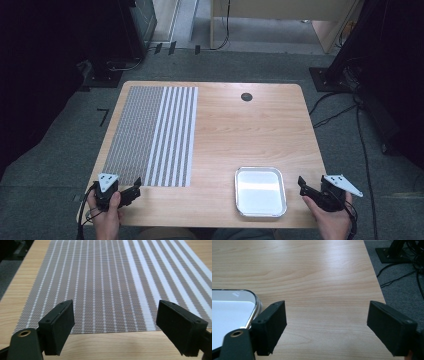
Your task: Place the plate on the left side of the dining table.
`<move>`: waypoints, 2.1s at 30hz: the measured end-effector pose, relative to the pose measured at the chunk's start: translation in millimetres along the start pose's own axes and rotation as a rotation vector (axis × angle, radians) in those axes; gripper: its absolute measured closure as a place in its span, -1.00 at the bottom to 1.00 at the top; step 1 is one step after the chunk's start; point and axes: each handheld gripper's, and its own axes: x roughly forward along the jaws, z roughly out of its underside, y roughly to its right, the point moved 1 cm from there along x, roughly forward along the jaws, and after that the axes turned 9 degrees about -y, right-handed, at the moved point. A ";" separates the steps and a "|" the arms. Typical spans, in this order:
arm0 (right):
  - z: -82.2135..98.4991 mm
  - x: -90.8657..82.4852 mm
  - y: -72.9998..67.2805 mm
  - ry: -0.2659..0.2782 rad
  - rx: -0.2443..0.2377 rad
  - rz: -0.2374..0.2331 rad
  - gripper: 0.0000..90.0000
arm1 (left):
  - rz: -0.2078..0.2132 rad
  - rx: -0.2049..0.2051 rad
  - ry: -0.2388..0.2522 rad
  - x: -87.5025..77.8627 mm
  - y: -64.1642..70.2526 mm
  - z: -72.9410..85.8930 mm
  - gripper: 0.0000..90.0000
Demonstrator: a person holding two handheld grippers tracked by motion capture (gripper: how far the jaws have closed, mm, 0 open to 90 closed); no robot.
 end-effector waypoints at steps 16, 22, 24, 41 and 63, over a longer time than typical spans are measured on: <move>-3.0 -9.3 -12.4 0.044 -0.026 -0.015 -0.43 | 0.063 0.067 -0.006 3.6 41.4 -3.1 -0.70; -2.7 -10.1 -13.6 0.039 -0.027 -0.023 -0.38 | 0.082 0.080 -0.006 5.0 58.9 -3.7 -0.70; -2.9 -10.6 -14.9 0.042 -0.037 -0.031 -0.25 | 0.083 0.085 -0.005 5.2 67.4 -4.0 -0.70; 2.6 -12.1 -26.5 0.085 -0.047 -0.117 0.19 | 0.188 0.140 -0.027 13.6 135.6 -3.7 -0.69; 7.3 -5.5 -36.8 0.036 -0.006 -0.242 0.58 | 0.324 0.188 -0.052 17.8 212.8 -5.7 -0.26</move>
